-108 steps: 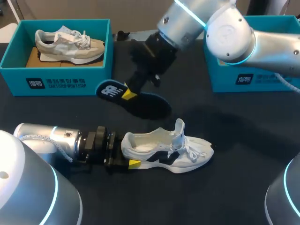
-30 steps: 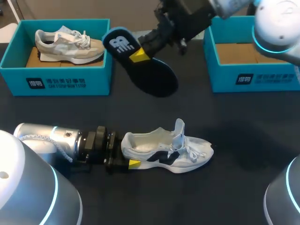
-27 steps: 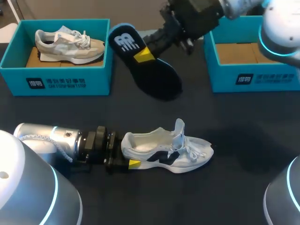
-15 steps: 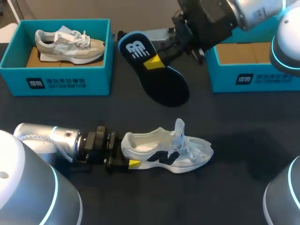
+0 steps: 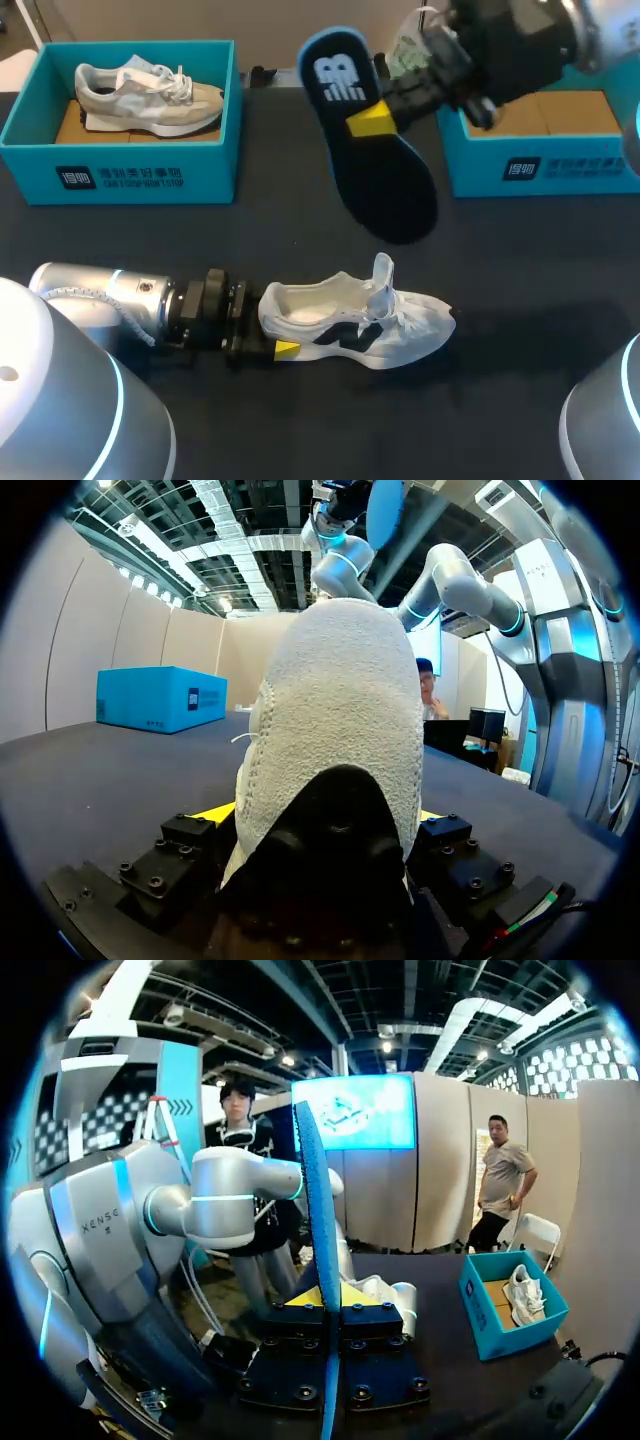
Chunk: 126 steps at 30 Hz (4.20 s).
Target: Take the shoe out of the shoebox, open the shoe tongue, remove and reinsert the insole, then place the shoe into the shoebox
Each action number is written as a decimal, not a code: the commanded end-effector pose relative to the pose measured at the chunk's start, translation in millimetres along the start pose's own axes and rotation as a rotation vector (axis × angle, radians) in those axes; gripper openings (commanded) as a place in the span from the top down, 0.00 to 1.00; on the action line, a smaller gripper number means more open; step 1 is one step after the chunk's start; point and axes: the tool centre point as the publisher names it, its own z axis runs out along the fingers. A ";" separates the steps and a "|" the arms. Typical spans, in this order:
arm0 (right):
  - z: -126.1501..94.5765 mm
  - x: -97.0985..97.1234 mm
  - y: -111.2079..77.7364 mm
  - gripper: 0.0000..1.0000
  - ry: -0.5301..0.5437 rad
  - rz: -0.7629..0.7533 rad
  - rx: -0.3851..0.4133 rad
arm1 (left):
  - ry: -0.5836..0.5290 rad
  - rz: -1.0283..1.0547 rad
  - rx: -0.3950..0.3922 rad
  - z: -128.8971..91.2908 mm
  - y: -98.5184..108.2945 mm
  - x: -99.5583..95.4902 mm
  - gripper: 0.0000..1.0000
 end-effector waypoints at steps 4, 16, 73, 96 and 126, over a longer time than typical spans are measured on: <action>-9.0 22.9 -8.7 1.00 -0.053 -0.001 -0.014 | -0.001 0.000 0.000 0.9 0.1 0.1 1.00; -25.6 46.1 -7.4 1.00 -0.072 0.090 -0.126 | -0.001 0.000 0.000 0.9 0.1 0.1 1.00; -36.2 58.7 2.7 1.00 -0.081 0.142 -0.165 | -0.003 0.048 -0.172 -32.2 3.7 1.7 0.00; -36.2 58.7 2.7 1.00 -0.081 0.142 -0.165 | 0.044 0.117 -0.453 -52.7 -2.2 5.3 0.00; -36.2 58.7 2.7 1.00 -0.081 0.142 -0.165 | -0.010 0.036 -0.930 -69.2 -31.3 2.7 0.00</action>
